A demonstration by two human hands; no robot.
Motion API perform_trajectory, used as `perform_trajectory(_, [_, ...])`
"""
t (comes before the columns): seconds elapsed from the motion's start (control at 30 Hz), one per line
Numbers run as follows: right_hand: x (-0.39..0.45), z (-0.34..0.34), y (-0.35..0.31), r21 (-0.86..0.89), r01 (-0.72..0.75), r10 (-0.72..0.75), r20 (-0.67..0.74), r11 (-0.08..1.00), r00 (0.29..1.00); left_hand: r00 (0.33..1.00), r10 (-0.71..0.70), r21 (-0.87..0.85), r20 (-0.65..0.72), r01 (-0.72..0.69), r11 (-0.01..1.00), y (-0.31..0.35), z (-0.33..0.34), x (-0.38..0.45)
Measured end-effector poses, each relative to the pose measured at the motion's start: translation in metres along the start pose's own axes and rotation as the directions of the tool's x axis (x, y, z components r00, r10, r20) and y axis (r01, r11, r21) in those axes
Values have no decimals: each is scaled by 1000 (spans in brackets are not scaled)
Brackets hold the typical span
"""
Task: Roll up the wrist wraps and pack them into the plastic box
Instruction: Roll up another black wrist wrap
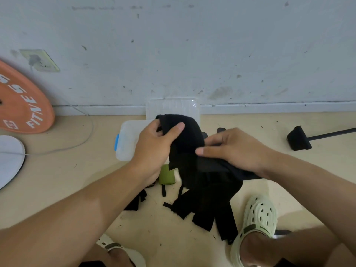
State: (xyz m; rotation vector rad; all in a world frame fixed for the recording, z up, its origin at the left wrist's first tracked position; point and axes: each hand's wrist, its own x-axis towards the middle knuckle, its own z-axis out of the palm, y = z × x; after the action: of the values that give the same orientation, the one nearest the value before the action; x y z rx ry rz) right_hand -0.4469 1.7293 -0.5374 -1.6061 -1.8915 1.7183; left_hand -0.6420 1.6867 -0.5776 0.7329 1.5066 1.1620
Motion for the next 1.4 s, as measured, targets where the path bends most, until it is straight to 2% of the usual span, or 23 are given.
perform_trajectory(0.07, [0,6,3,-53,9,-11,-37,999,999,1000,-28,-42,-4,28,999,2,-1,2])
perform_trajectory(0.1, [1,7,4,-24,18,-19,-75,1000,997,999,-41,-60,27,42,997,2,-1,2])
perform_trajectory(0.17, [1,6,3,147,41,-21,-133,988,991,990,-58,-64,128,66,996,1,1,-1])
perform_trajectory(0.27, [1,-1,-3,433,67,15,-183,899,983,965,-51,79,256,31,996,-6,4,-6])
perform_trajectory(0.33, [0,-3,-6,502,54,59,-207,863,977,961,-41,113,274,10,994,-12,6,-8])
perform_trajectory(0.47, [-1,-3,-7,458,11,47,-114,889,992,984,-29,-22,176,34,999,-9,6,-7])
perform_trajectory(0.57, [-2,0,-3,276,-35,41,-16,960,999,994,-48,-107,94,58,993,-4,3,-1])
perform_trajectory(0.63, [-2,4,-1,191,-40,46,-27,981,999,995,-79,-143,66,88,986,-1,2,1])
perform_trajectory(0.73, [0,7,1,213,-12,35,-105,977,994,976,-152,-184,154,180,966,1,3,-2])
perform_trajectory(0.8, [0,5,0,284,-4,43,-133,959,990,946,-177,-96,270,209,973,0,5,-6])
perform_trajectory(0.87, [0,4,-2,332,8,42,-143,943,989,928,-181,-41,325,205,978,-3,6,-8])
perform_trajectory(1.03, [-1,4,-4,363,20,23,-114,931,993,952,-162,-127,258,200,972,-3,5,-4])
perform_trajectory(1.13, [0,7,-2,351,61,2,-176,934,984,962,-148,-162,230,188,969,-2,4,-4])
perform_trajectory(1.27, [0,12,0,335,120,-30,-261,934,965,960,-130,-182,248,178,967,-3,6,-4])
perform_trajectory(1.4, [0,17,2,329,142,-49,-274,934,961,955,-98,-167,279,149,975,-3,8,-7])
